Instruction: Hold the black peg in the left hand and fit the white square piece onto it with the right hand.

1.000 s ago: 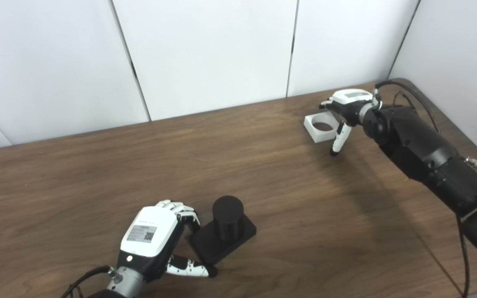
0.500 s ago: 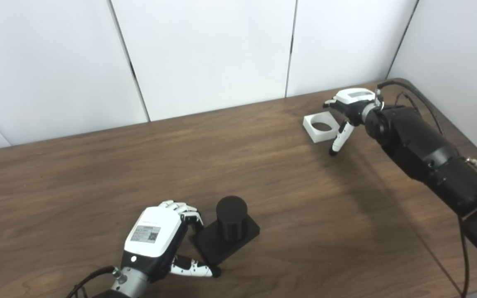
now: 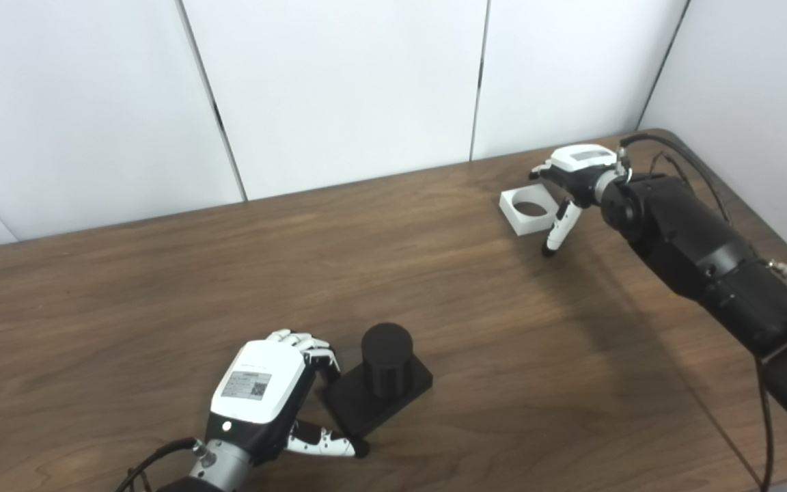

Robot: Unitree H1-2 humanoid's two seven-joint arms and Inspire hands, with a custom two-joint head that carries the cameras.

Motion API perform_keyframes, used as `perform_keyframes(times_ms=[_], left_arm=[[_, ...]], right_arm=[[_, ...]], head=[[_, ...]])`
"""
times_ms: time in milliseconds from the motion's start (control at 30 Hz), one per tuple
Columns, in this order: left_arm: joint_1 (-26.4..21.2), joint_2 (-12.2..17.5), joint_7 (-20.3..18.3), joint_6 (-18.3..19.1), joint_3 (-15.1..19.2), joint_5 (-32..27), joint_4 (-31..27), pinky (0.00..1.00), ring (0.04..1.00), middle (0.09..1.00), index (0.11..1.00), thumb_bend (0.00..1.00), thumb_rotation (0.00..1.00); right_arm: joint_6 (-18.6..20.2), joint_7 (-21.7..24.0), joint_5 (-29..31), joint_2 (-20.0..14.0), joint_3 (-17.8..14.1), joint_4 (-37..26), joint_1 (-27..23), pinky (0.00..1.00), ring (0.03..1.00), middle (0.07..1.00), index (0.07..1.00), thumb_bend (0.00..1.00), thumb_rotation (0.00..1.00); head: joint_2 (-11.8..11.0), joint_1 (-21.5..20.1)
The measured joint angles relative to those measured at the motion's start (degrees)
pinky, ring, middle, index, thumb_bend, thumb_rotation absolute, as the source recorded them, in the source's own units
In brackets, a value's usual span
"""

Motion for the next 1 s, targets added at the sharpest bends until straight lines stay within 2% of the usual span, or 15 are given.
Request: perform_keyframes(times_ms=[233,367,600,733,767,833,1000], left_arm=[[0.16,-0.23,-0.32,0.47,-0.02,0.1,-0.18,0.85,0.807,0.749,0.489,0.52,0.06],[0.2,-0.32,-0.6,0.7,-0.09,0.55,-0.37,0.85,0.806,0.748,0.489,0.52,0.06],[0.25,-0.33,-0.69,0.75,-0.15,0.79,-0.48,0.86,0.808,0.747,0.489,0.52,0.06],[0.17,-0.55,-1.25,0.94,-0.34,1.24,-0.66,0.87,0.813,0.754,0.489,0.52,0.06],[0.13,-0.64,-1.53,0.97,-0.35,1.34,-0.71,0.86,0.812,0.754,0.489,0.52,0.06],[0.1,-0.78,-1.76,0.98,-0.36,1.46,-0.73,0.86,0.81,0.754,0.489,0.52,0.06],[0.12,-1.06,-1.92,1.02,-0.51,1.72,-0.81,0.87,0.812,0.754,0.489,0.52,0.06]], right_arm=[[-0.34,-0.32,-0.13,0.17,0.11,0.09,-0.05,0.98,1.0,0.962,0.898,0.75,0.3],[-1.27,-0.36,-0.32,0.25,0.36,0.3,-0.29,0.96,1.0,0.961,0.884,0.7,0.31],[-2.47,0.39,-0.67,0.99,1.6,1.56,-1.95,0.96,1.0,0.941,0.809,0.64,0.23],[-2.72,1.06,-0.78,1.18,2.4,1.87,-2.72,0.94,0.976,0.91,0.702,0.65,0.18],[-2.8,1.12,-0.77,1.28,2.51,1.93,-2.84,0.93,0.969,0.9,0.601,0.59,0.16],[-3.05,1.11,-0.74,1.62,2.61,2.16,-3.18,0.92,0.957,0.883,0.516,0.53,0.15],[-4.45,0.12,-0.07,1.98,2.16,2.54,-3.21,0.9,0.931,0.846,0.489,0.52,0.13]], head=[[0.09,0.09],[0.18,0.18],[0.35,0.35],[0.44,0.61],[0.44,0.62],[0.44,0.62],[0.53,0.79]])
